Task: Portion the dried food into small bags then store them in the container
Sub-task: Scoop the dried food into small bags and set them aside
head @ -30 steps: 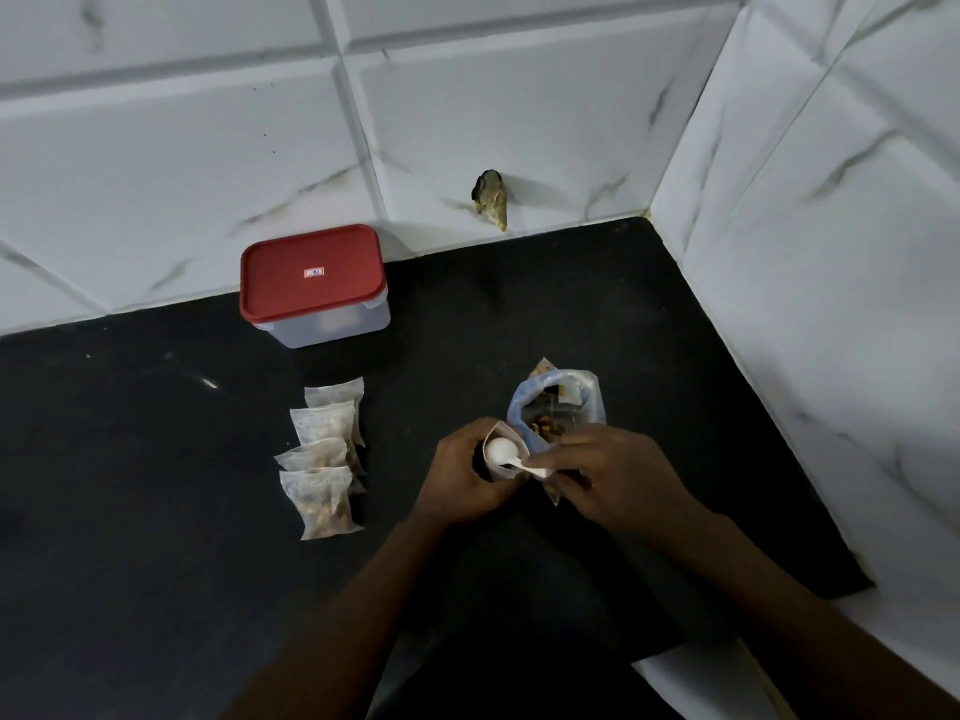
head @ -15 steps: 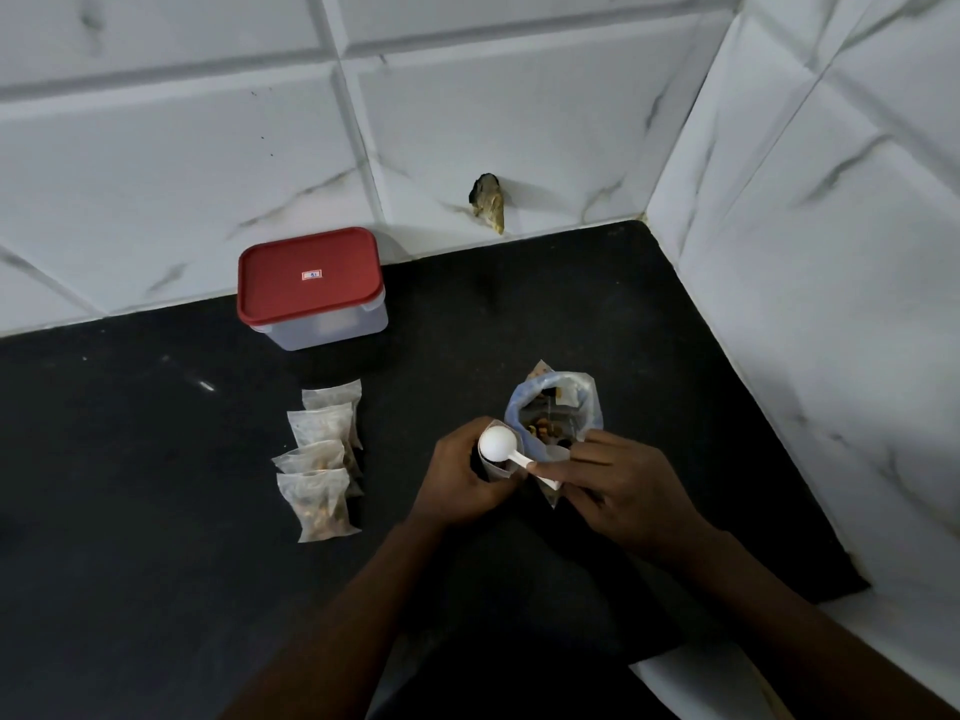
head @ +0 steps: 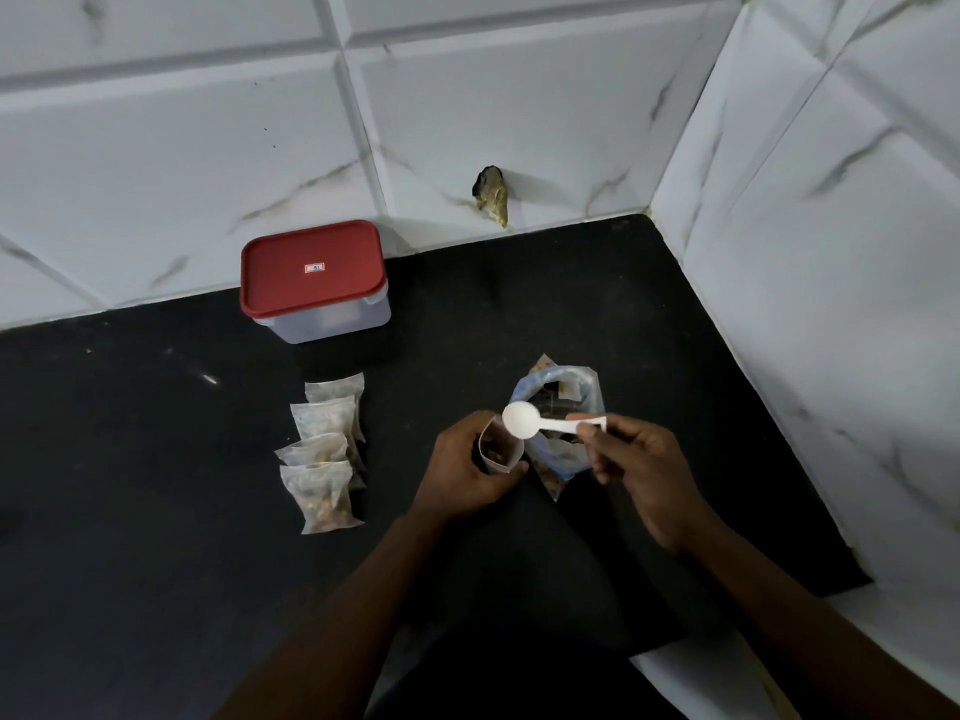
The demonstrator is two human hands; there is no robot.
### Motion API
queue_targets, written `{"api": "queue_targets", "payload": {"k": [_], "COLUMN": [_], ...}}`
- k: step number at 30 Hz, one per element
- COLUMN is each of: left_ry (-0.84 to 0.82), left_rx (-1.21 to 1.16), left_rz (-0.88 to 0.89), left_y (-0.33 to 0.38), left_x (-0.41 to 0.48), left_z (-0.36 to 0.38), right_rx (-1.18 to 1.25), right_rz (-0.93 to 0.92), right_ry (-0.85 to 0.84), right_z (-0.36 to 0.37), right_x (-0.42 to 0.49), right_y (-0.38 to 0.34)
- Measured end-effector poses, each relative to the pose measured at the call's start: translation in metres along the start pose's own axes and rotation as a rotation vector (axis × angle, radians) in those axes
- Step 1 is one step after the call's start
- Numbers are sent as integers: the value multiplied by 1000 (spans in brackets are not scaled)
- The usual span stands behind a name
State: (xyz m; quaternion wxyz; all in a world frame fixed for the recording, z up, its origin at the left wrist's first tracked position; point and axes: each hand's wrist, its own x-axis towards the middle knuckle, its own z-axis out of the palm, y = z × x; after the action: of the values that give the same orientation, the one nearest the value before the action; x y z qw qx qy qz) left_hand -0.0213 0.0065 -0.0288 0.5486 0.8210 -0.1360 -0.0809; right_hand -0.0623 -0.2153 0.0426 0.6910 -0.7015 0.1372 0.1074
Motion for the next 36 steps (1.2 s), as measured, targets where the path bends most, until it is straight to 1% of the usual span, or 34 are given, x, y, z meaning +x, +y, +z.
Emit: {"api": "queue_targets", "payload": {"k": [2,3,5,7,9,11,14,18,20,23,26,31,33,36], "left_ry": [-10,-13,-21,-28,-30,-33,-48,-65,-73,-87,-93,-119,-130,-144], "left_rx": [17,20,24,28,28,34,23,18,17,0,-17,-27,-23,-16], "left_rz": [6,6,-5,-30,-57,-66,-95,-112,-121,-133,-144,-181,-186,-189], "left_y": [0,0,0,-2,-3,-4,-1,0,-1,-1,-2,-2,-2,-2], "left_x": [0,-1,-2,-3,-5,-7,-6,-4,-3,-4,-4,-3,-2,-3], "left_z": [0,-1,-2,-4,-4,-5,-5,-4,-4,-3,-2,-2,-3,-4], "right_rx": [201,244,209,48,-174,-379,-613,-821,-866,-828,-751,-405,-302,-156], "right_rz": [107,131,147,133,90,17,-130,-342,-382,-309,-169,161,251,317], "right_ry": [55,99,202,279,292,249,182,124,108,114,115,140,144,113], "right_z": [-6,-10,-19,-29,-35,-36,-31,-22,-15,-5,3,8,7,5], "right_x": [5,8,17,29,38,43,46,49,48,48,47,51,56,59], "right_y": [-3,-4,-6,-3,1,3,3,7,10,10,11,5,2,0]}}
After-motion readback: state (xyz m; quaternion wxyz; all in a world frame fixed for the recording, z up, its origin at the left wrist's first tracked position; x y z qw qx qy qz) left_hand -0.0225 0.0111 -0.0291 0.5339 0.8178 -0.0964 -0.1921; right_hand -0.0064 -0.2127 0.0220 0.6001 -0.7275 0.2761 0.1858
